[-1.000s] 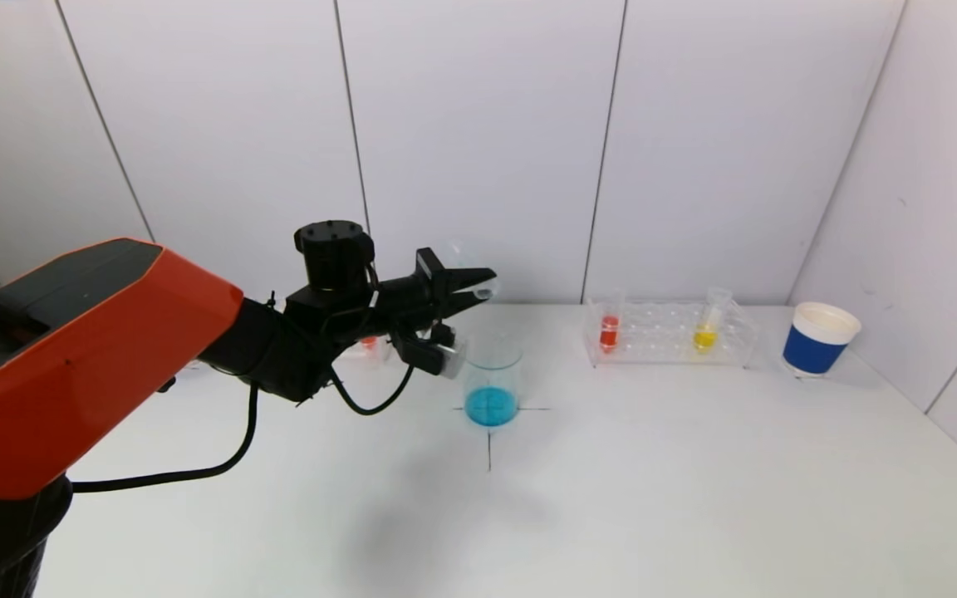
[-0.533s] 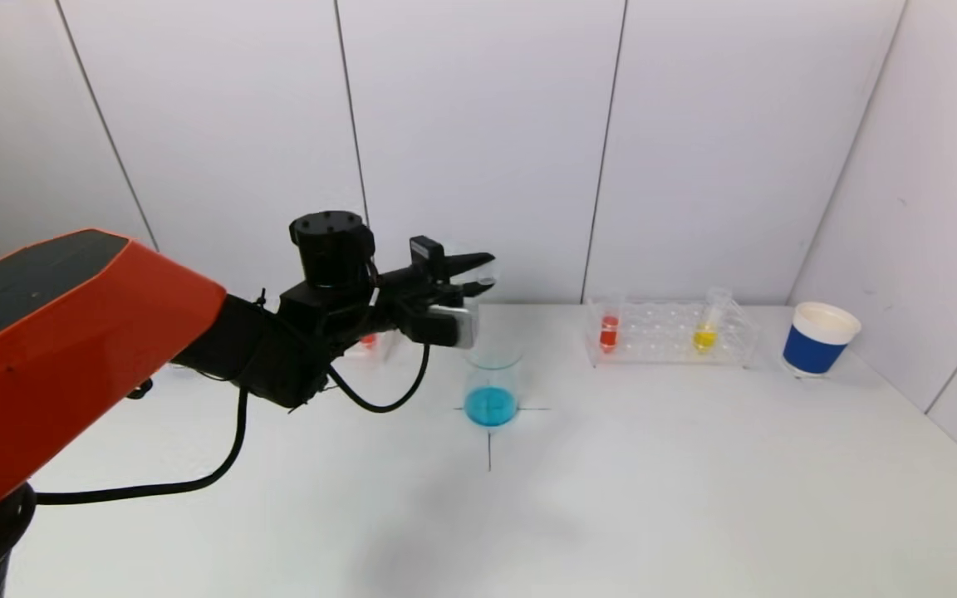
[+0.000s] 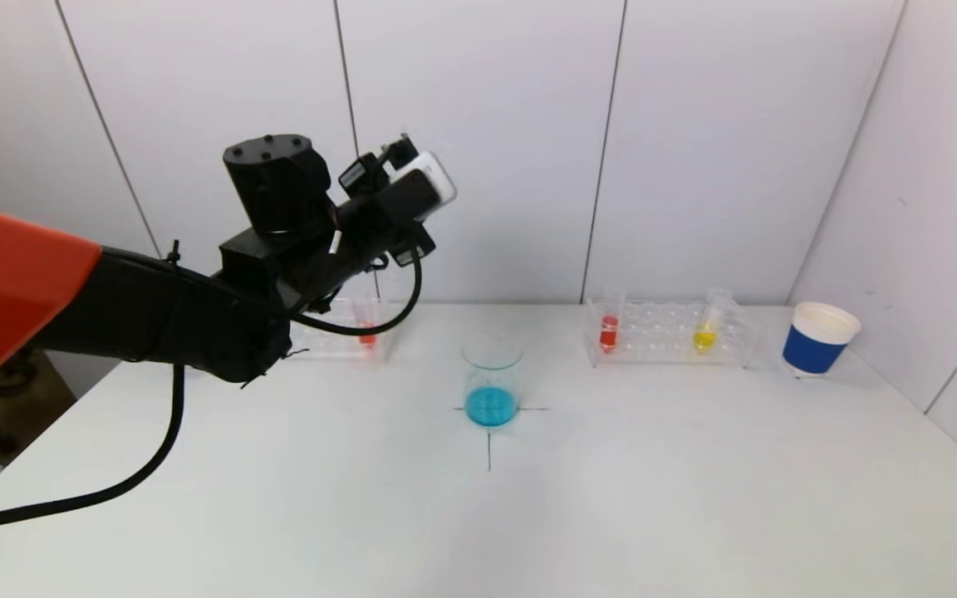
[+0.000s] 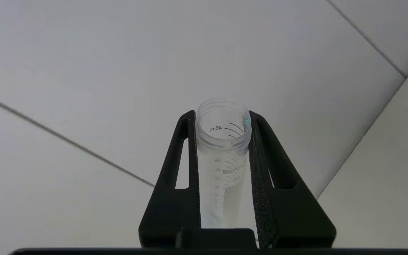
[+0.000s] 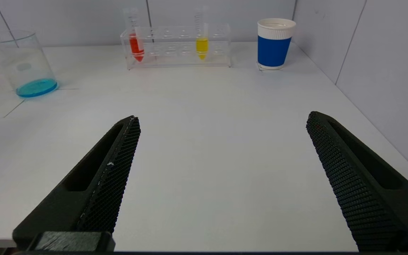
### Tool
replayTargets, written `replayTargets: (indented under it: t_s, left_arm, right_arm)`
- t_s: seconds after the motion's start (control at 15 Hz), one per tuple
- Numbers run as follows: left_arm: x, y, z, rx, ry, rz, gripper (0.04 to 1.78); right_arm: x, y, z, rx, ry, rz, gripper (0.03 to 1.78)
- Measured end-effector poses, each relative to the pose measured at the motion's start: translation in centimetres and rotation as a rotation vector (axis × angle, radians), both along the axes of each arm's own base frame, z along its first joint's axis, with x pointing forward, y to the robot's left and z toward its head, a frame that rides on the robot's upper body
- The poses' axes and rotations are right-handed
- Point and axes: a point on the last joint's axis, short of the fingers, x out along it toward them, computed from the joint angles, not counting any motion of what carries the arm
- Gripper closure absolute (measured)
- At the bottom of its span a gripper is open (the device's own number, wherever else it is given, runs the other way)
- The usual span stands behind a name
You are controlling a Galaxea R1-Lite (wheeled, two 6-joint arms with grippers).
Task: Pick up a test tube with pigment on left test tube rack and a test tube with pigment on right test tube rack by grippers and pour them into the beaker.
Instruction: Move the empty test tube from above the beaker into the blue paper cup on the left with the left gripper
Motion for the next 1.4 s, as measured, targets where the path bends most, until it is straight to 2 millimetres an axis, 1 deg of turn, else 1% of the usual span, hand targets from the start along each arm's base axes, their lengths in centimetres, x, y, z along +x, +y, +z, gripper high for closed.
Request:
replayTargets:
  t_s: [0.13,0.27,0.4,0.6,0.8,1.0,1.2,1.4]
  left_arm:
    - [-0.6,1.1,1.8,-0.130,0.050,0.080,1.39]
    - [-1.3,2.6,3.3,-0.221,0.106,0.139,1.39]
    - [-1.7,4.7,4.2,-0.297,0.163,0.218,1.39]
    - [-1.9,7.7,5.7,-0.429,0.143,0.399,1.39]
    - [-1.6,10.6,6.3,-0.531,0.122,0.569,1.39]
    - [-1.1,12.9,7.2,-0.652,0.129,0.716,1.39]
    - [-0.6,15.0,7.0,-0.706,0.153,0.787,1.39]
    - [0.1,17.1,6.4,-0.763,0.147,0.843,1.39]
  right_arm:
    - [0.0,0.0,0.0,0.000,0.000,0.000,0.10]
    - [0.0,0.0,0.0,0.000,0.000,0.000,0.10]
    - [0.0,0.0,0.0,0.000,0.000,0.000,0.10]
    - [0.0,0.0,0.0,0.000,0.000,0.001,0.10]
    - [0.0,0.0,0.0,0.000,0.000,0.000,0.10]
    - [0.0,0.0,0.0,0.000,0.000,0.000,0.10]
    - [0.0,0.0,0.0,0.000,0.000,0.000,0.10]
    - [0.0,0.0,0.0,0.000,0.000,0.000,0.10]
